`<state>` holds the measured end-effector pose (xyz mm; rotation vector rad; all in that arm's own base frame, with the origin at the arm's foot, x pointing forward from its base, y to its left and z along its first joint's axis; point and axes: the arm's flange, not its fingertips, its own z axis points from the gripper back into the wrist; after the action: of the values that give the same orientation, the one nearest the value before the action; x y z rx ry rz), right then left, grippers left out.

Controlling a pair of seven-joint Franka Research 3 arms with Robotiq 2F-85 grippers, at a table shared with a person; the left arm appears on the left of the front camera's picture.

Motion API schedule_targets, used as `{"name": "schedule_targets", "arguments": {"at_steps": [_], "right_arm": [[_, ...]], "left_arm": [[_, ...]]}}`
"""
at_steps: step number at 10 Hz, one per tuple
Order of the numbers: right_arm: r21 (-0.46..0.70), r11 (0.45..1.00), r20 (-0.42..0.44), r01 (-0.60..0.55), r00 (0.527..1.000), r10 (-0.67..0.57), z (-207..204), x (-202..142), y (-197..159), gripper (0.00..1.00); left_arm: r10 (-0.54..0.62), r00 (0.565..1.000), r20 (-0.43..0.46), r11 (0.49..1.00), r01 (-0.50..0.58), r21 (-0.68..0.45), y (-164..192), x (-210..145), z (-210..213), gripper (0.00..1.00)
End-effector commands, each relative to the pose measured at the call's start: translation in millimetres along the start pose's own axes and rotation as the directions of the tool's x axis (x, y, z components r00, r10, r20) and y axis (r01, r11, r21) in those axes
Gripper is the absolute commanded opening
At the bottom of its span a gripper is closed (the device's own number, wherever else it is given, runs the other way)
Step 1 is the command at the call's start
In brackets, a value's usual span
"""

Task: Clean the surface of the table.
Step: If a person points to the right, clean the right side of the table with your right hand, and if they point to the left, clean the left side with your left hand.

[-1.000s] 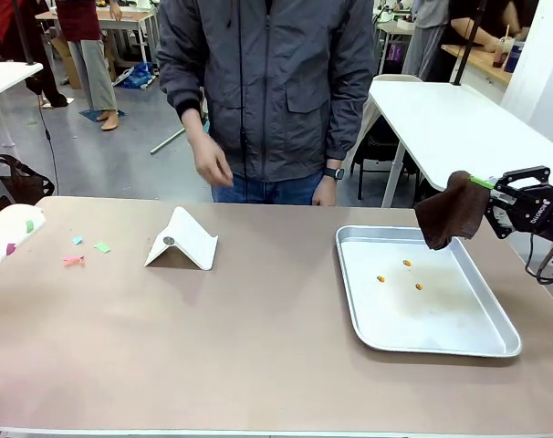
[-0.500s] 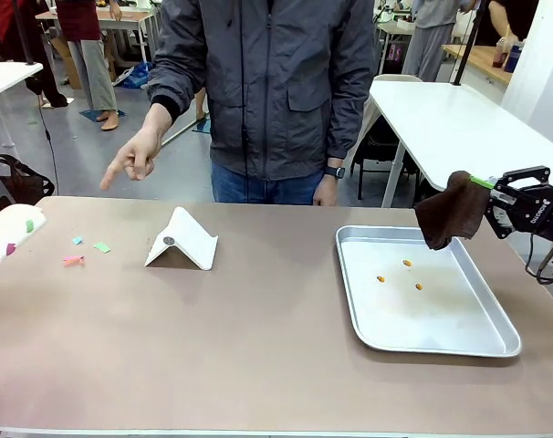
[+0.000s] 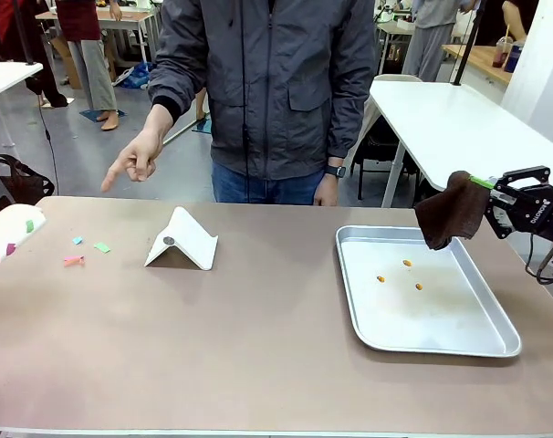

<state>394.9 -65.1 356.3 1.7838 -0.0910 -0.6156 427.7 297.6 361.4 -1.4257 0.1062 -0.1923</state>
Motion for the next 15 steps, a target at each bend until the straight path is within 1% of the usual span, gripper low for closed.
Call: {"name": "schedule_targets", "arguments": {"at_steps": [1, 2, 4, 5, 6, 8, 9, 10, 11, 13, 14, 15], "right_arm": [[0.005, 1.000, -0.014, -0.004, 1.000, 0.004, -0.3, -2.3, 2.4, 0.00], [0.005, 1.000, -0.014, -0.004, 1.000, 0.004, -0.3, -2.3, 2.4, 0.00], [0.005, 1.000, -0.014, -0.004, 1.000, 0.004, -0.3, -2.3, 2.4, 0.00], [0.005, 1.000, -0.014, -0.004, 1.000, 0.004, -0.3, -2.3, 2.4, 0.00], [0.005, 1.000, -0.014, -0.004, 1.000, 0.004, -0.3, -2.3, 2.4, 0.00], [0.005, 1.000, -0.014, -0.004, 1.000, 0.004, -0.3, -2.3, 2.4, 0.00], [0.005, 1.000, -0.014, -0.004, 1.000, 0.004, -0.3, -2.3, 2.4, 0.00], [0.005, 1.000, -0.014, -0.004, 1.000, 0.004, -0.3, -2.3, 2.4, 0.00], [0.005, 1.000, -0.014, -0.004, 1.000, 0.004, -0.3, -2.3, 2.4, 0.00], [0.005, 1.000, -0.014, -0.004, 1.000, 0.004, -0.3, -2.3, 2.4, 0.00], [0.005, 1.000, -0.014, -0.004, 1.000, 0.004, -0.3, -2.3, 2.4, 0.00], [0.005, 1.000, -0.014, -0.004, 1.000, 0.004, -0.3, -2.3, 2.4, 0.00]], "left_arm": [[0.005, 1.000, 0.016, 1.000, -0.005, -0.011, -4.7, -2.2, -1.6, 0.00], [0.000, 1.000, 0.000, 1.000, 0.000, 0.000, 0.0, 0.0, 0.0, 0.22], [0.024, 0.998, 0.065, 0.999, -0.026, 0.034, -2.1, 6.0, -1.7, 0.22], [0.031, 0.993, 0.113, 0.998, -0.038, 0.055, -3.5, 8.2, 0.4, 0.22], [0.035, 0.979, 0.199, 0.995, -0.054, 0.087, -5.0, 10.7, 6.8, 0.22], [0.012, 0.943, 0.331, 0.990, -0.059, 0.131, -7.7, 10.6, 17.3, 0.22], [-0.002, 0.931, 0.364, 0.988, -0.055, 0.145, -8.1, 9.8, 22.0, 0.22], [-0.025, 0.916, 0.401, 0.981, -0.055, 0.185, -5.6, 8.6, 28.5, 0.22], [-0.028, 0.916, 0.400, 0.975, -0.063, 0.213, -2.7, 8.2, 33.0, 0.22], [-0.046, 0.901, 0.431, 0.943, -0.103, 0.316, 7.7, 9.7, 39.9, 0.22], [-0.025, 0.908, 0.418, 0.929, -0.133, 0.344, 13.2, 9.0, 42.7, 0.22], [-0.012, 0.913, 0.407, 0.926, -0.144, 0.350, 16.1, 8.3, 44.5, 0.22]]}}
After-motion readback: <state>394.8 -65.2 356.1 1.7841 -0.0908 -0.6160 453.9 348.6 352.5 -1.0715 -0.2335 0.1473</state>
